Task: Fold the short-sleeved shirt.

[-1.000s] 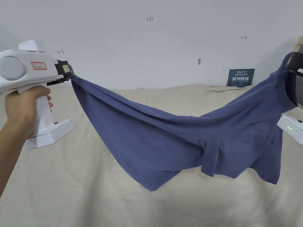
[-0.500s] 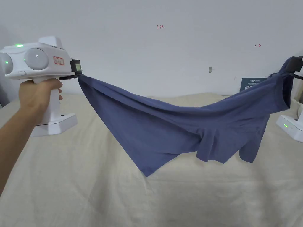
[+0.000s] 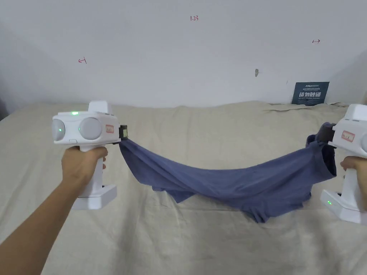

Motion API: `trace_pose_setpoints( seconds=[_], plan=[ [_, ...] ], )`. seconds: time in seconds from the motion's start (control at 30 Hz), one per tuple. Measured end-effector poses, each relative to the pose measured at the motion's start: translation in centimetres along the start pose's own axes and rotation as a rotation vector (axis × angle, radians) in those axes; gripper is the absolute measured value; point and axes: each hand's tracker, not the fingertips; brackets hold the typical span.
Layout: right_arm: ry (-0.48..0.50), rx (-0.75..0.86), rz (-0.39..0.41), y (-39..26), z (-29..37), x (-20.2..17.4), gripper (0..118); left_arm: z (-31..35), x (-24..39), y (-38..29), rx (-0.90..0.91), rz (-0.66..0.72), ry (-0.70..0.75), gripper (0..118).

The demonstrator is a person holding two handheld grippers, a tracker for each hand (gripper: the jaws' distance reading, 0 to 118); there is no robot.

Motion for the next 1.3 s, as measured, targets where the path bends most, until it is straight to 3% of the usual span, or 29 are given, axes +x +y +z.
trace_pose_setpoints(
  seconds=[0.17, 0.37, 0.47, 0.67, 0.93, 1.17, 1.3],
  plan=[
    [0.008, -0.041, 0.007, -3.9, 1.2, 0.8, 0, 0.7, 0.1, -4.9, -0.050, -0.033, -0.006, 2],
    [0.042, -0.127, 0.079, -10.1, 4.7, 1.2, 0, 2.3, 0.3, -12.7, -0.137, -0.123, -0.005, 2],
    [0.059, -0.150, 0.088, -13.3, 7.5, 1.5, 0, 3.8, 0.0, -16.4, -0.178, -0.106, -0.014, 2],
    [0.100, -0.197, -0.023, -18.7, 13.2, 3.0, 0, 5.9, -2.0, -22.5, -0.249, -0.118, -0.023, 2],
    [0.119, -0.207, -0.087, -22.5, 20.1, 4.4, 0, 11.6, -4.2, -27.0, -0.293, -0.129, -0.027, 2],
    [0.086, -0.256, -0.122, -25.3, 24.4, 6.3, 0, 15.7, -6.5, -29.5, -0.353, -0.119, -0.002, 2],
    [0.022, -0.333, -0.078, -27.2, 24.3, 6.5, 0, 15.4, -6.6, -30.7, -0.382, -0.102, 0.012, 2]
  ],
)
